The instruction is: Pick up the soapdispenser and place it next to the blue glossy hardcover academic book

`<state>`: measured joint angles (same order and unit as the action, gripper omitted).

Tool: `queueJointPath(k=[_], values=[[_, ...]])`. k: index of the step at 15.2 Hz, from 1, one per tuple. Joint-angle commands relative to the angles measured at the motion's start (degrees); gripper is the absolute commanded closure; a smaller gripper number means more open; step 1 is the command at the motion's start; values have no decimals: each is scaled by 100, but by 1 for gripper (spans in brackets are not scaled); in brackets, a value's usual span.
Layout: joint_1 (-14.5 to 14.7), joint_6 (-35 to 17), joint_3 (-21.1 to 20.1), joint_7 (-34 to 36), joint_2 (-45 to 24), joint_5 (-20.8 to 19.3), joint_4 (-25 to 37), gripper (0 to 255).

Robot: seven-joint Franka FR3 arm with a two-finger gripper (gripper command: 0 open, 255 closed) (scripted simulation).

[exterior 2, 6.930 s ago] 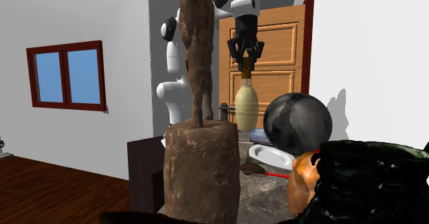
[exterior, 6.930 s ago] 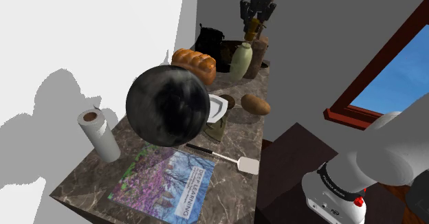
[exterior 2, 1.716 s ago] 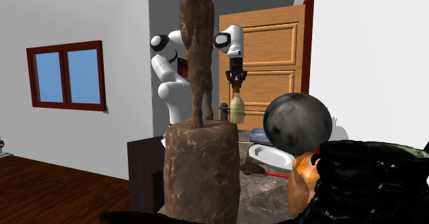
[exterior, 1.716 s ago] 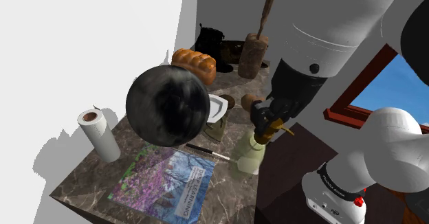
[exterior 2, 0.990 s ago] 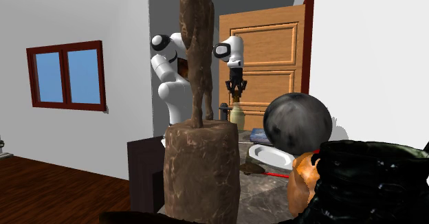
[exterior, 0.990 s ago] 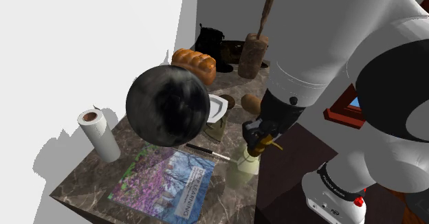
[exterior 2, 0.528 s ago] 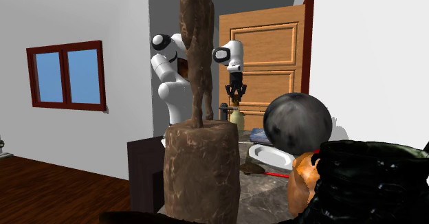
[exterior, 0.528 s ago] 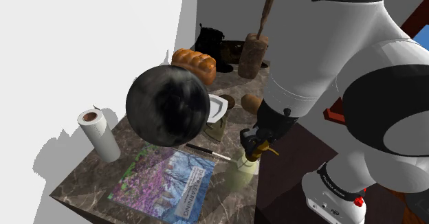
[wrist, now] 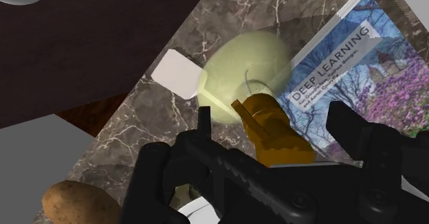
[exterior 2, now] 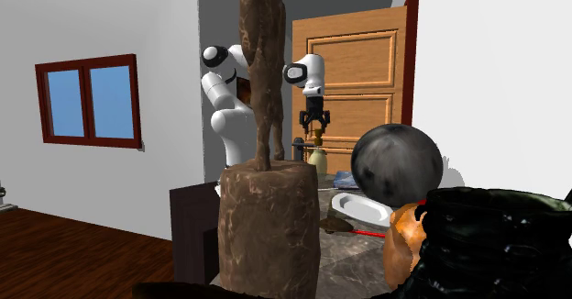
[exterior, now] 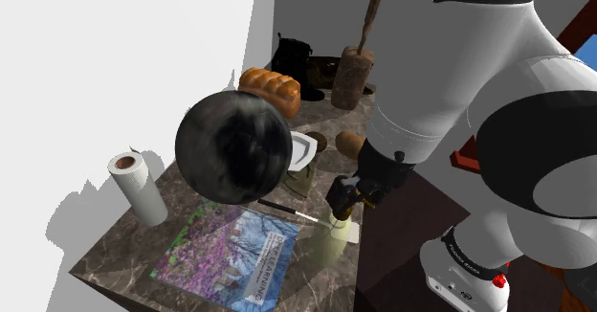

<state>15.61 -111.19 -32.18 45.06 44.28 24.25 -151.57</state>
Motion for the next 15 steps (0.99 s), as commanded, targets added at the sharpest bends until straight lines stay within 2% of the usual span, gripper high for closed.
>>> queueJointPath(k=[1,3,7,15], values=[[0,0,0,0,0,0,0,0],[0,0,0,0,0,0,0,0],[-58,765,282,39,155,-228,606,0],[-57,765,282,39,155,-228,606,0]])
